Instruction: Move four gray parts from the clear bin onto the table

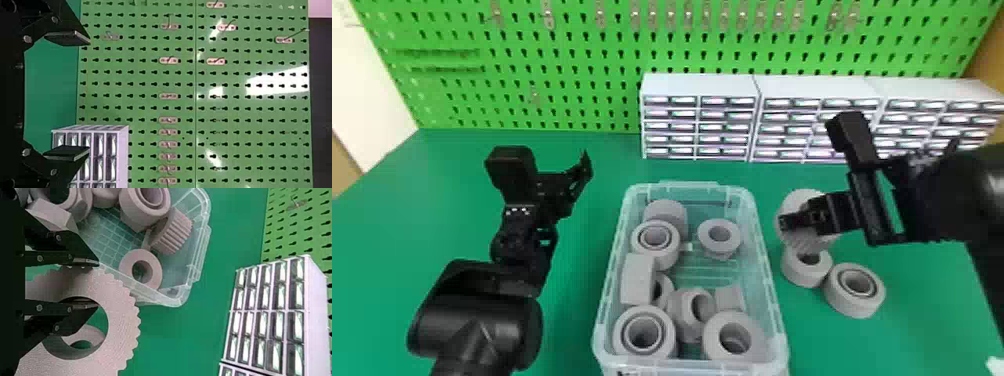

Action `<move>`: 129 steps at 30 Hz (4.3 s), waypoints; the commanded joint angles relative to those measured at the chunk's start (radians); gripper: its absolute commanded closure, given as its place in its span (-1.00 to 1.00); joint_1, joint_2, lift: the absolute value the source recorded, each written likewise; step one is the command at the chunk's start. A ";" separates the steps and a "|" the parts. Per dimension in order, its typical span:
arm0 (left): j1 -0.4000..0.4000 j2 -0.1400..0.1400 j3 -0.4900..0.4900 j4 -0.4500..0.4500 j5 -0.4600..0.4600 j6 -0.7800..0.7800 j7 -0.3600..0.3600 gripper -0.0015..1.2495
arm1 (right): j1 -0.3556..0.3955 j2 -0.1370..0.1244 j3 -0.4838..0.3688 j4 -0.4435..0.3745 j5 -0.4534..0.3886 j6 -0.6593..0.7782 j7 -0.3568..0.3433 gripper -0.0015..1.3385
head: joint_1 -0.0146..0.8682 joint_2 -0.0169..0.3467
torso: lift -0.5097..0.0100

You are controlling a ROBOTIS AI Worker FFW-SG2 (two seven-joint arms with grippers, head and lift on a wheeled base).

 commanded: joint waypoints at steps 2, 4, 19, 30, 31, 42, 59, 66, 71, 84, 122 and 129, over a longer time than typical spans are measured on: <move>-0.001 0.000 0.004 0.000 0.000 0.000 0.002 -0.53 | 0.024 -0.001 0.008 -0.001 0.011 0.001 0.000 0.54 | 0.60 -0.51 | 0.76; -0.003 0.000 0.004 0.000 0.000 0.000 0.003 -0.53 | 0.030 -0.001 0.008 0.000 0.011 0.001 0.000 0.54 | 0.60 -0.51 | 0.76; -0.004 -0.001 0.013 0.000 0.002 0.000 0.005 -0.53 | 0.075 -0.018 0.023 0.022 0.029 0.001 0.000 0.54 | 0.60 -0.51 | 0.76; -0.009 -0.008 0.013 0.000 0.002 0.000 0.009 -0.53 | 0.076 -0.019 0.062 0.077 0.038 0.001 0.000 0.54 | 0.60 -0.51 | 0.76; -0.009 -0.008 0.013 0.000 0.002 0.000 0.011 -0.53 | 0.076 -0.019 0.063 0.080 0.040 0.001 0.000 0.54 | 0.60 -0.51 | 0.76; -0.007 -0.021 0.010 0.006 -0.003 0.000 0.011 -0.53 | 0.078 -0.019 0.086 0.117 0.044 0.001 0.000 0.54 | 0.60 -0.51 | 0.76; -0.009 -0.025 0.010 0.008 -0.005 0.000 0.011 -0.53 | 0.087 -0.022 0.102 0.163 0.046 0.001 0.000 0.54 | 0.60 -0.51 | 0.76; -0.009 -0.025 0.008 0.009 -0.006 0.000 0.011 -0.53 | 0.095 -0.022 0.100 0.198 0.051 0.001 0.000 0.54 | 0.60 -0.51 | 0.76; -0.009 -0.025 0.008 0.017 -0.005 0.000 0.011 -0.53 | 0.096 -0.022 0.097 0.212 0.052 0.001 0.000 0.54 | 0.60 -0.51 | 0.76; -0.007 -0.025 -0.004 0.021 -0.003 0.000 0.011 -0.53 | 0.108 -0.016 0.073 0.223 0.049 0.001 0.000 0.33 | 0.60 -0.51 | 0.76; 0.005 -0.025 -0.001 0.025 -0.006 0.000 0.011 -0.53 | 0.035 0.004 -0.058 0.103 0.008 0.001 0.000 -0.24 | 0.60 -0.51 | 0.76; 0.005 -0.025 0.000 0.025 -0.006 0.000 0.011 -0.53 | 0.018 0.022 -0.087 0.077 0.009 0.001 0.000 -0.24 | 0.60 -0.51 | 0.76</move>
